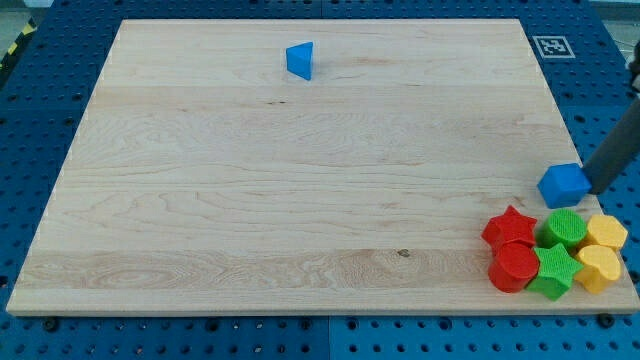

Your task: Push the blue triangle above the red star

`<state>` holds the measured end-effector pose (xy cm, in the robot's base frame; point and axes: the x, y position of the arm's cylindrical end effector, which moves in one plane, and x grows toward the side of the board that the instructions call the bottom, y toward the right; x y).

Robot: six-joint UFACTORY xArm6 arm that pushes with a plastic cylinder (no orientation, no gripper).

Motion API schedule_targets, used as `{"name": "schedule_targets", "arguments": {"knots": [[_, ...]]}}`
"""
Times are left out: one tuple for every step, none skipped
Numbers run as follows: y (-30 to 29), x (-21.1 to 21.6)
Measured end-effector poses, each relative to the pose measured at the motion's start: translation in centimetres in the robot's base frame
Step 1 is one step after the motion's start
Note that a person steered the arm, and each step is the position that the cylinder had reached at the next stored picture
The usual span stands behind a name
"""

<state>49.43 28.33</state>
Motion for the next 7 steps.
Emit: {"name": "schedule_targets", "arguments": {"knots": [[-0.8, -0.9], [-1.2, -4.7], [-3.1, -4.3], [-3.1, -1.9], [-3.1, -0.6], [-4.3, -1.6], [-9.5, -4.0]]}}
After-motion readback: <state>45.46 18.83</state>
